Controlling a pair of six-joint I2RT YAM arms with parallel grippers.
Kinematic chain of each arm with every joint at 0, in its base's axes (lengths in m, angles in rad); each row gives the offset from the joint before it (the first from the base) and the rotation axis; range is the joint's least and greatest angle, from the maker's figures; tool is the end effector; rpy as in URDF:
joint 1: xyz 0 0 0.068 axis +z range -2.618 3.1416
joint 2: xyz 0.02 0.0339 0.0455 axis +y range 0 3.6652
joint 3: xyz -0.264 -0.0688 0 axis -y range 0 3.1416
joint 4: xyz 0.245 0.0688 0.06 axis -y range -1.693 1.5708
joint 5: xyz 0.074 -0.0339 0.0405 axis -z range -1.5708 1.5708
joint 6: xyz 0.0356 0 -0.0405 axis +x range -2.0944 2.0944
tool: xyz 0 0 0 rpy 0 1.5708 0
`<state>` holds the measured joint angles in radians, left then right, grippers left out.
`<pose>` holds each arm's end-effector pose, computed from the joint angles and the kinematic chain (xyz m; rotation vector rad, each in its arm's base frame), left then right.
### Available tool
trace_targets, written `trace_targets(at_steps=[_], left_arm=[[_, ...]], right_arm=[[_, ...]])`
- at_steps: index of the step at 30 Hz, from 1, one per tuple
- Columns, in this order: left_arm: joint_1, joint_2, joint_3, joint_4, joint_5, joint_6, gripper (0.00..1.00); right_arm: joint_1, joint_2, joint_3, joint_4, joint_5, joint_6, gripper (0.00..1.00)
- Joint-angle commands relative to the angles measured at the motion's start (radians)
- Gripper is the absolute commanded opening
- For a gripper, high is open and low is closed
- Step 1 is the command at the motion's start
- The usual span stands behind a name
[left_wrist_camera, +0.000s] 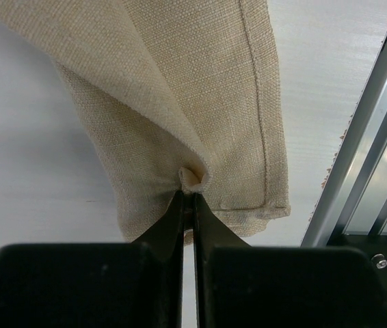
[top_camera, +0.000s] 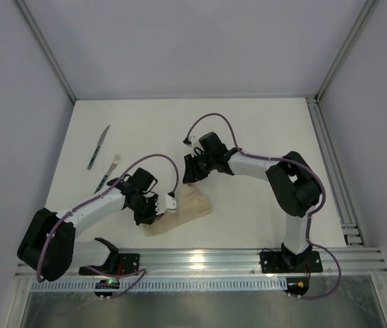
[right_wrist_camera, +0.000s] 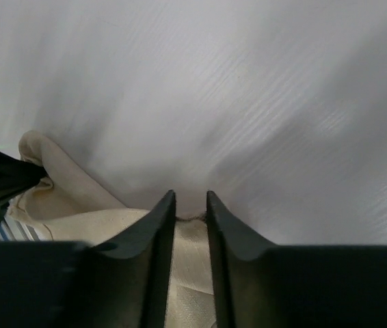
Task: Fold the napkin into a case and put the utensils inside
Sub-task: Fold the lower triangle-folded napkin at the center of the board.
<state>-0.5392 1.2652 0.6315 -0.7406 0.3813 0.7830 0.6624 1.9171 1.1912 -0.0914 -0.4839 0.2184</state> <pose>0.1600 -0.1112 0.1636 1.7975 2.2223 -0.5132 0.3091 0.2621 0.1671 -0.7842 2.3717 0.9743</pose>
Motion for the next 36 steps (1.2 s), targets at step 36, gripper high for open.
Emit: trace_targets(at_steps=[36], left_arm=[[-0.002, 0.011, -0.015, 0.009, -0.099, -0.011, 0.0]], right_arm=[[0.111, -0.477, -0.535, -0.005, 0.228, -0.051, 0.04]])
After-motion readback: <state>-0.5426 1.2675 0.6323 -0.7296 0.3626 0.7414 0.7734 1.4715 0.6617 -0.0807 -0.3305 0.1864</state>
